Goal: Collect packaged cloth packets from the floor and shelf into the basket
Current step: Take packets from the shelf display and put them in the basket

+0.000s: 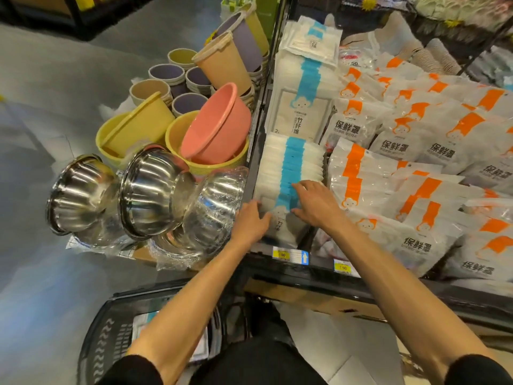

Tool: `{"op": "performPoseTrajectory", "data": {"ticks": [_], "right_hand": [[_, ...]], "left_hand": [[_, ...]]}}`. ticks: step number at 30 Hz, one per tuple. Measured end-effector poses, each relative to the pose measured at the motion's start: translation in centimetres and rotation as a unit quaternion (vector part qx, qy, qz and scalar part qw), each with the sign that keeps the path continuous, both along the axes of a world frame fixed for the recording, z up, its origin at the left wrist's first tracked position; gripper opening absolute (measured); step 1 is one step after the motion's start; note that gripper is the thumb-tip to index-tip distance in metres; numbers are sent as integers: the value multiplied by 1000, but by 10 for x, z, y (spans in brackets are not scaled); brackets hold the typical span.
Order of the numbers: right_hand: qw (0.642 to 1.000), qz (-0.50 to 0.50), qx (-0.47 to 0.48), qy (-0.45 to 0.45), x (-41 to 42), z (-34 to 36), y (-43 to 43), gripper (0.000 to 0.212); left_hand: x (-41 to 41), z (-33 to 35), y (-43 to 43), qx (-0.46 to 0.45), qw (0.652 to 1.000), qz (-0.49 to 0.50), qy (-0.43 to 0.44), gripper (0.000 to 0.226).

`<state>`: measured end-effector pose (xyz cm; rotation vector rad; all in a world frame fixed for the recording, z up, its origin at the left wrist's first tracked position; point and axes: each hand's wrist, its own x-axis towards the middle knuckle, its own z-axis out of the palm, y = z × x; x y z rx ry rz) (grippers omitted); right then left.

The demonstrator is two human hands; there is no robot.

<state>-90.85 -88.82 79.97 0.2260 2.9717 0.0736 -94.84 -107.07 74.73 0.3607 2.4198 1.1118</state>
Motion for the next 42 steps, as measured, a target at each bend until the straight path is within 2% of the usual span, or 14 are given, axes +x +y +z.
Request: {"op": "performPoseTrajectory", "data": {"ticks": [3, 7, 13, 16, 25, 33, 42], "right_hand": [[1000, -8, 19, 18, 11, 13, -12, 69], [999, -30, 9, -13, 22, 31, -25, 68], [998, -46, 11, -37, 38, 48, -50, 58], [998, -44, 5, -36, 49, 53, -67, 58], [1000, -21, 16, -2, 102, 53, -127, 57], [1000, 15, -11, 3, 151, 47, -202, 56], [998, 48, -14, -25, 168, 49, -275, 60]], "left_hand": [[-6, 19, -21, -91, 988, -76, 102, 41], [-6, 45, -45, -171, 962, -118, 176, 48], [-8, 72, -77, -224, 933, -145, 243, 44], [-1, 79, -92, -244, 921, -146, 265, 50], [60, 102, -159, -301, 891, -145, 308, 61], [122, 106, -242, -320, 897, -129, 276, 55], [147, 93, -312, -330, 905, -95, 253, 52]]}}
